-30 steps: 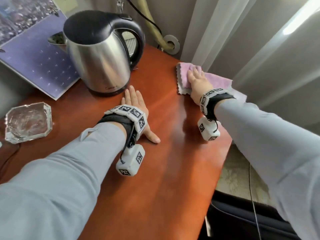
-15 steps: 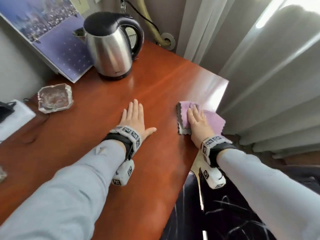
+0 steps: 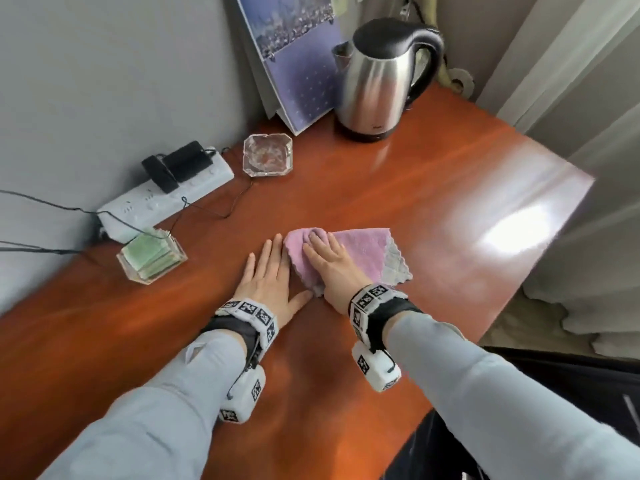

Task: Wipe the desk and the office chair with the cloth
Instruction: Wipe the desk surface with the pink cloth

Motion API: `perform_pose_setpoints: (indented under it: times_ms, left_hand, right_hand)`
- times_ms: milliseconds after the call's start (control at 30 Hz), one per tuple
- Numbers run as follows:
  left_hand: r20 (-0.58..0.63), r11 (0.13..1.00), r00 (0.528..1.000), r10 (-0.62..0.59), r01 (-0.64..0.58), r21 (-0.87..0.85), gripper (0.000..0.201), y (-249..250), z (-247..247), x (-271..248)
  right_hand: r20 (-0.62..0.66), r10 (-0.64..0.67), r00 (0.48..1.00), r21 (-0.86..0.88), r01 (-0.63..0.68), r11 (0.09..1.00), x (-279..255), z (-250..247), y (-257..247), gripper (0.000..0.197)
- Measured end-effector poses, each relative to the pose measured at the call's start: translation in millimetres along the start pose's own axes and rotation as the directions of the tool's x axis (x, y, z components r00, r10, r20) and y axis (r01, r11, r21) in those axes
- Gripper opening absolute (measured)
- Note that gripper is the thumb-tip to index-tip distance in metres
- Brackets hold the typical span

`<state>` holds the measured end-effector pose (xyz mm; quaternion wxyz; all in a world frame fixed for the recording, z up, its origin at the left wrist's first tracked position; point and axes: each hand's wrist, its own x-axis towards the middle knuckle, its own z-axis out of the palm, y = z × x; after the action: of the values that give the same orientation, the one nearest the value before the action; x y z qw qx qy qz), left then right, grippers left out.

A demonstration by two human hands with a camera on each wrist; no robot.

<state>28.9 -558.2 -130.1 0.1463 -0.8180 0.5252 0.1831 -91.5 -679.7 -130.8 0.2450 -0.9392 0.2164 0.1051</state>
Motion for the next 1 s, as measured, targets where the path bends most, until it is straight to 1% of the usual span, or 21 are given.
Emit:
perform_pose_setpoints:
  times_ms: [33, 67, 100, 133, 167, 200, 233, 267, 300, 333, 367, 400, 467, 500, 533, 567, 633, 800, 867, 933, 1000]
  left_hand:
    - [0.004, 1.000, 1.000, 0.030, -0.030, -0.010, 0.101, -4.2, 0.1, -0.1]
    - [0.000, 0.998, 0.999, 0.052, -0.052, -0.028, 0.098, -6.4, -0.4, -0.2]
    - [0.004, 0.996, 0.998, 0.067, -0.066, -0.055, 0.094, -7.2, -0.9, -0.8]
    - [0.017, 0.993, 0.997, 0.079, -0.077, -0.087, 0.091, -8.3, -1.3, -2.4]
    - [0.031, 0.990, 0.995, 0.091, -0.087, -0.114, 0.089, -9.0, -1.4, -5.2]
    - [0.037, 0.986, 0.994, 0.104, -0.098, -0.132, 0.088, -10.5, -0.5, -9.5]
    - [0.031, 0.984, 0.993, 0.118, -0.112, -0.139, 0.086, -13.0, 0.9, -14.9]
    - [0.020, 0.982, 0.991, 0.135, -0.130, -0.138, 0.085, -16.7, 3.7, -21.8]
    - [0.009, 0.980, 0.988, 0.154, -0.152, -0.131, 0.085, -20.9, 7.1, -29.7]
    - [0.000, 0.977, 0.985, 0.175, -0.174, -0.121, 0.085, -26.7, 11.3, -38.7]
    - [-0.003, 0.975, 0.981, 0.195, -0.194, -0.107, 0.084, -34.0, 15.8, -48.0]
    - [-0.004, 0.973, 0.977, 0.211, -0.211, -0.096, 0.084, -42.6, 20.5, -57.4]
    - [-0.012, 0.971, 0.975, 0.220, -0.220, -0.091, 0.081, -63.0, 29.4, -74.3]
    - [-0.015, 0.973, 0.977, 0.212, -0.212, -0.095, 0.081, -74.2, 32.8, -82.2]
    - [-0.018, 0.975, 0.981, 0.196, -0.196, -0.102, 0.080, -85.3, 35.7, -89.7]
    - [-0.026, 0.977, 0.984, 0.178, -0.180, -0.112, 0.080, -95.4, 39.2, -95.9]
    - [-0.045, 0.977, 0.987, 0.155, -0.160, -0.139, 0.079, -113.3, 46.4, -106.7]
    - [-0.074, 0.972, 0.980, 0.182, -0.191, -0.134, 0.077, -134.3, 62.5, -119.1]
    - [-0.095, 0.971, 0.978, 0.183, -0.195, -0.137, 0.077, -132.8, 65.8, -120.9]
    - [-0.121, 0.970, 0.978, 0.169, -0.187, -0.158, 0.075, -129.4, 67.6, -125.4]
    - [-0.159, 0.968, 0.978, 0.136, -0.166, -0.191, 0.074, -126.0, 70.7, -133.7]
  right_hand:
    - [-0.023, 0.035, 0.999, 0.013, -0.034, 0.999, -0.3, -1.0, 3.4, 0.079]
    - [-0.060, 0.099, 0.993, 0.018, -0.098, 0.995, -2.5, -5.4, 12.6, 0.079]
    - [-0.109, 0.190, 0.976, 0.019, -0.190, 0.982, -6.5, -12.4, 26.0, 0.080]
    - [-0.151, 0.302, 0.941, 0.031, -0.301, 0.953, -11.5, -20.7, 41.7, 0.083]
    - [-0.169, 0.414, 0.894, 0.050, -0.412, 0.910, -18.2, -30.2, 56.8, 0.084]
    - [-0.162, 0.507, 0.847, 0.056, -0.505, 0.862, -24.9, -38.7, 69.0, 0.084]
    - [-0.143, 0.562, 0.815, 0.050, -0.561, 0.827, -29.2, -43.8, 76.6, 0.083]
    - [-0.134, 0.581, 0.803, 0.043, -0.581, 0.813, -30.5, -45.4, 77.6, 0.083]
    - [-0.142, 0.566, 0.812, 0.034, -0.567, 0.823, -28.5, -42.9, 72.4, 0.082]
    - [-0.178, 0.502, 0.847, 0.010, -0.508, 0.861, -22.4, -37.4, 62.8, 0.081]
    - [-0.211, 0.401, 0.892, -0.034, -0.416, 0.909, -14.2, -30.6, 47.5, 0.078]
    - [-0.216, 0.293, 0.931, -0.075, -0.315, 0.946, -3.4, -22.3, 28.7, 0.076]
    - [-0.143, 0.092, 0.985, -0.103, -0.107, 0.989, 22.0, -8.3, -17.6, 0.074]
    - [-0.083, 0.022, 0.996, -0.105, -0.031, 0.994, 34.9, -2.5, -41.9, 0.074]
    - [-0.036, -0.019, 0.999, -0.109, 0.015, 0.994, 47.2, 3.3, -63.8, 0.073]
    - [-0.008, -0.040, 0.999, -0.116, 0.039, 0.993, 59.1, 9.8, -79.8, 0.073]
    - [0.008, -0.045, 0.999, -0.136, 0.046, 0.990, 78.2, 18.1, -104.5, 0.074]
    - [0.021, 0.021, 1.000, -0.242, -0.016, 0.970, 106.0, 24.4, -133.8, 0.077]
    - [0.014, 0.049, 0.999, -0.242, -0.044, 0.969, 100.9, 24.8, -143.3, 0.075]
    - [0.024, 0.056, 0.998, -0.205, -0.050, 0.977, 80.2, 30.1, -149.7, 0.071]
    - [0.007, 0.006, 1.000, -0.170, -0.005, 0.985, 52.1, 42.5, -153.7, 0.067]
